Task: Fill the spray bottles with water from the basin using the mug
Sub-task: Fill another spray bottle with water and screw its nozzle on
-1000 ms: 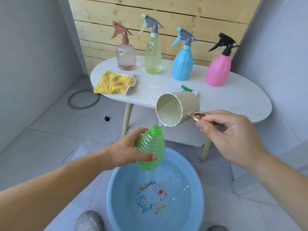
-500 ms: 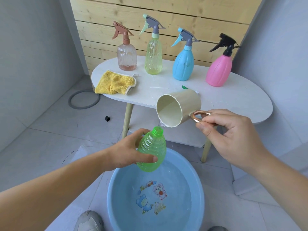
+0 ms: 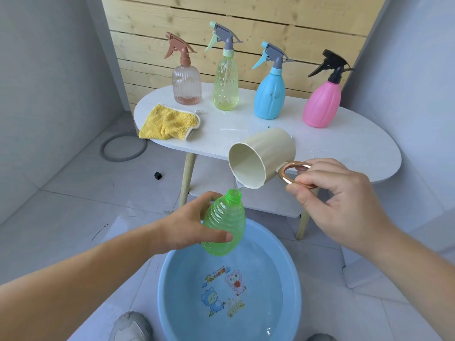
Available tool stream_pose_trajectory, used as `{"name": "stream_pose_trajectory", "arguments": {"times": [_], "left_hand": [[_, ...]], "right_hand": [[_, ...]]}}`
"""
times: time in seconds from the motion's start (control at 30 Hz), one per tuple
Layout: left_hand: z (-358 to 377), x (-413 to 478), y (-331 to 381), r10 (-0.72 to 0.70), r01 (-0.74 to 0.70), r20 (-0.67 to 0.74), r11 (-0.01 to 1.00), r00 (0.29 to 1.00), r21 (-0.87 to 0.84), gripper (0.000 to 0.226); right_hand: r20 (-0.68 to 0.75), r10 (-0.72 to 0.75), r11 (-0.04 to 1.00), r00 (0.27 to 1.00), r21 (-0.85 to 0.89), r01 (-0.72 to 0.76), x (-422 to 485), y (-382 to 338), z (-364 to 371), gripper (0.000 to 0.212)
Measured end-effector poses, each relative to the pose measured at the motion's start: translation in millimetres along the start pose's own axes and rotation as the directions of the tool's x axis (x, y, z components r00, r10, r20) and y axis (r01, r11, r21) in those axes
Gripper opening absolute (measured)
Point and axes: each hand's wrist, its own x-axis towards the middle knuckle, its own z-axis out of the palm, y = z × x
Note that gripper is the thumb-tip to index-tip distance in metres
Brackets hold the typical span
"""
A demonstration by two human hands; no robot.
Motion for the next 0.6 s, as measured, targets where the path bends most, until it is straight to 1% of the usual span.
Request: {"name": "stream_pose_trajectory", "arguments": {"times": [0.23,0.37,0.6], "left_hand": [[0.1,-0.5,0.0,-0.006,0.005,0.012,1.000,1.000,0.009,0.078],[0.7,-0.3,-0.4,-0.004,0.004,0.010,1.000,1.000,0.004,0.074],[0.3,0.4,-1.8,-0.002,0.002,0.010,1.000,1.000,-0.008,0.080]], "right_hand": [[-0.010,-0.070,0.997,0.998,-0.034,0.069,0.5,0.3,0.3,0.029],[0.002,-0.099,0.994,0.995,-0.051,0.099,-0.1,1.0,-0.1,0.027],[0.019,-0.135,0.986,0.991,-0.092,0.136,-1.8,-1.9,1.4,0.026]]}}
